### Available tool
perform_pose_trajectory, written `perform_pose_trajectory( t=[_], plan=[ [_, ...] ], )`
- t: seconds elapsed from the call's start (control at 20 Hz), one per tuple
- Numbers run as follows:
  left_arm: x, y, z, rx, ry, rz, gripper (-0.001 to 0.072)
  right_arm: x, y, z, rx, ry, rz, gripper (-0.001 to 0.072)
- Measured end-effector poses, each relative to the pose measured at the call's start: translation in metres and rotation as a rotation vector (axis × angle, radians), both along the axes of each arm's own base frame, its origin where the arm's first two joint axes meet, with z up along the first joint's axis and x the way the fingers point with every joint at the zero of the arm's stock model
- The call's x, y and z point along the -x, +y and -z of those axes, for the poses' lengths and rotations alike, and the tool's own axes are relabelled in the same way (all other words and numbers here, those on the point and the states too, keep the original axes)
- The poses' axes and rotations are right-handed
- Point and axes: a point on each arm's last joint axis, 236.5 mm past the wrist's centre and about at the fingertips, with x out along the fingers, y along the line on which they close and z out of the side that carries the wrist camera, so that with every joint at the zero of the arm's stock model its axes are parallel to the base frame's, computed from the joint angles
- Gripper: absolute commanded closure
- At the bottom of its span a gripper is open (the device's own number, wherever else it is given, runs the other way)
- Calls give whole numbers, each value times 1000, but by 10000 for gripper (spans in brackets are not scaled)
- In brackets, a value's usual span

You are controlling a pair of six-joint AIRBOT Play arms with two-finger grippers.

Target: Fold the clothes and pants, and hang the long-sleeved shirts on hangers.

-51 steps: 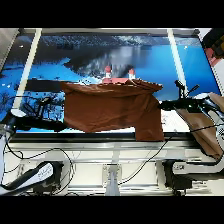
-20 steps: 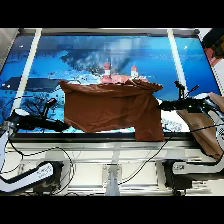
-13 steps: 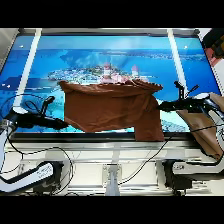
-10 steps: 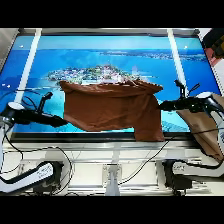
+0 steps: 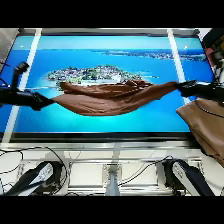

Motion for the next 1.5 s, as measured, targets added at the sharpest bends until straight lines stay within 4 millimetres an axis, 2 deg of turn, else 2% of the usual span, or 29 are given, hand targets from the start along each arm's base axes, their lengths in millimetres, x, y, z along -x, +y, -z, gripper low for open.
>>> perform_pose_trajectory(
  t=[0.15,0.25,0.4,0.5,0.6,0.85,1.0,1.15,1.25,1.3,1.4,1.5],
  plan=[
    [-12,-3,-58,-26,-197,-22,692,17,3,-93,61,-245,43,696],
    [-22,-3,-99,-41,-357,-76,692,36,8,-154,90,-404,71,696],
    [-34,6,-163,-49,-590,-225,693,75,19,-231,126,-614,101,696],
    [-26,8,-202,-50,-725,-292,693,100,27,-266,142,-714,109,696],
    [-9,6,-239,-57,-852,-334,693,124,35,-294,146,-794,116,696],
    [52,16,-347,-62,-1265,-513,693,175,56,-355,128,-975,111,696],
    [90,27,-396,-47,-1469,-621,693,206,71,-389,88,-1089,89,696],
    [106,34,-415,-34,-1548,-674,695,226,78,-410,70,-1159,83,696],
    [100,37,-413,-9,-1528,-686,694,221,74,-410,51,-1139,101,696],
    [90,37,-406,8,-1487,-684,694,213,69,-406,38,-1104,118,697],
    [65,38,-385,49,-1375,-673,694,185,56,-387,18,-981,151,696],
    [25,37,-344,78,-1186,-637,694,143,39,-348,6,-782,175,696]
  ],
)
